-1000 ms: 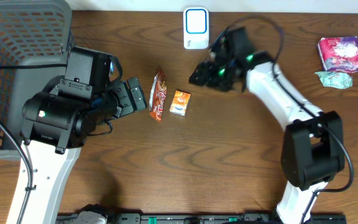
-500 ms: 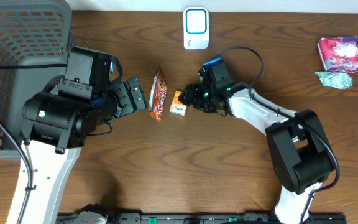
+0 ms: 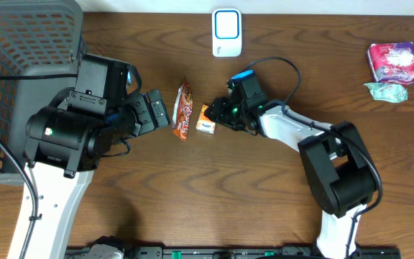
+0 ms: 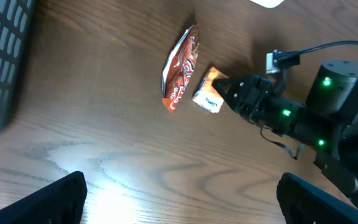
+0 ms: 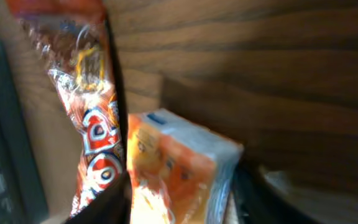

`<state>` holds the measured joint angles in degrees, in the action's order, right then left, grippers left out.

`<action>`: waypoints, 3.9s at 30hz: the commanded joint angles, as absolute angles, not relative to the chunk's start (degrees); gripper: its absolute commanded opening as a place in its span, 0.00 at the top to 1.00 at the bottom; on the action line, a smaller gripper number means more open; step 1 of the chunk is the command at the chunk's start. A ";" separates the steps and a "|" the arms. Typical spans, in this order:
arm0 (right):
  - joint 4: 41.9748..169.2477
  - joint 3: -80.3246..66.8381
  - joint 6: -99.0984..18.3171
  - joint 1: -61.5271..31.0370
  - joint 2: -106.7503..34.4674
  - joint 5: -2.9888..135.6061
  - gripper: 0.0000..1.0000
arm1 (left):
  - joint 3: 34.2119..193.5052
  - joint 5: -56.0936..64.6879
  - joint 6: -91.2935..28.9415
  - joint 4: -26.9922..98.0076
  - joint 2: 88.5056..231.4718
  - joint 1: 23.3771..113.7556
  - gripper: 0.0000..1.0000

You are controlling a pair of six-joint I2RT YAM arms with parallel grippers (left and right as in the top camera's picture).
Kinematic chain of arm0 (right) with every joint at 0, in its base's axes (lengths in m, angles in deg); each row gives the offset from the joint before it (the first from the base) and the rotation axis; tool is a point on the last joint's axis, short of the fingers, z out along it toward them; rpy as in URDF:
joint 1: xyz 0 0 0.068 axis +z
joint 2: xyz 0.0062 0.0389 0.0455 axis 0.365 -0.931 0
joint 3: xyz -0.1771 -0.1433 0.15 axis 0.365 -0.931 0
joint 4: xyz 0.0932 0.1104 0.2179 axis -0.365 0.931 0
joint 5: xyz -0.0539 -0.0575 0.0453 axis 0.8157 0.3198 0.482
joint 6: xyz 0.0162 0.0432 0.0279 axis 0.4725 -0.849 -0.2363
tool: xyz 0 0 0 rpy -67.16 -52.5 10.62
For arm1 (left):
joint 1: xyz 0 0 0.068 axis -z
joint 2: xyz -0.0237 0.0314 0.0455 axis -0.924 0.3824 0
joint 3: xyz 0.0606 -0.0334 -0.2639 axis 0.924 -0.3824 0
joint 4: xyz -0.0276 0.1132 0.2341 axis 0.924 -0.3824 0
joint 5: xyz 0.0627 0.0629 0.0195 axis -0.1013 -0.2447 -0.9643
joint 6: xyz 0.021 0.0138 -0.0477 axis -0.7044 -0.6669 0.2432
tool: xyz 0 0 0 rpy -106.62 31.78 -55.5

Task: Scan the item barcode
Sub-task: 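Grasp the orange packet with the right gripper and lift it, then hold the orange packet up in front of the scanner, then carry the orange packet right and drop it by the other items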

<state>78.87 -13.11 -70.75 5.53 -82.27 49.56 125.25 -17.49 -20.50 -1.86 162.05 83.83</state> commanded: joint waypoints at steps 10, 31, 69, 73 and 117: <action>79.20 -10.16 -66.01 0.74 -83.65 31.68 0.99 | 125.62 -17.82 -20.37 -1.88 161.75 83.81 0.02; 77.34 -7.67 -56.19 -15.93 -82.27 -15.16 0.99 | 125.62 -17.82 -20.37 -1.88 161.75 83.81 0.02; 80.20 34.10 -12.61 3.32 -98.44 95.70 0.99 | 125.62 -17.82 -20.39 -1.88 161.75 83.81 0.02; 77.51 34.10 -8.63 6.16 -100.19 102.38 0.99 | 125.62 -17.82 -20.37 -1.86 161.75 83.81 0.02; 116.57 34.36 -16.61 -28.15 -98.47 109.16 0.14 | 125.62 -17.82 -20.39 -1.88 161.75 83.81 0.02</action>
<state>116.38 34.51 -13.59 -29.79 -101.11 109.90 125.25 -17.49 -20.50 -1.86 162.05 83.86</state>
